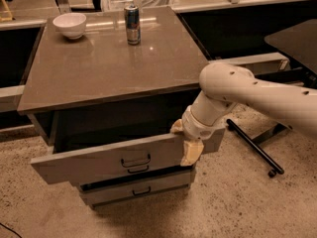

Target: Open top drawer

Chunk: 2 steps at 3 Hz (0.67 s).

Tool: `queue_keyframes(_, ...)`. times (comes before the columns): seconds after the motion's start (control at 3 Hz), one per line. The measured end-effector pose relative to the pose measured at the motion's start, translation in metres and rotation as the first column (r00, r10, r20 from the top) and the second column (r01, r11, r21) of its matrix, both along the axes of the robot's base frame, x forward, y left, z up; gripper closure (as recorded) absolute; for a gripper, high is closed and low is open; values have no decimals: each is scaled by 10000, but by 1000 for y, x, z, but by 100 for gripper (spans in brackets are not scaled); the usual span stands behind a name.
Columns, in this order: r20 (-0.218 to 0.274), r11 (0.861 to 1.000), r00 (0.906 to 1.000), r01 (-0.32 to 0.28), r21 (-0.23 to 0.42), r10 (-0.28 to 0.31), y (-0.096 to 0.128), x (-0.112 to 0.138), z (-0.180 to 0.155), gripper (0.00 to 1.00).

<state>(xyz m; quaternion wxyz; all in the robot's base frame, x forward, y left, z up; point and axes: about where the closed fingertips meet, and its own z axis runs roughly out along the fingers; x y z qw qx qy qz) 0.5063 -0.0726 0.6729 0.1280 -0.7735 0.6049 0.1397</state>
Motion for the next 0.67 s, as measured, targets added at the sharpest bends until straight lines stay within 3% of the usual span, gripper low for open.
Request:
queue_keyframes(0.33, 0, 10000, 10000, 0, 0, 0, 0, 1, 0, 33)
queue_keyframes(0.67, -93, 10000, 9999, 37, -74, -38, -4, -18, 13, 34)
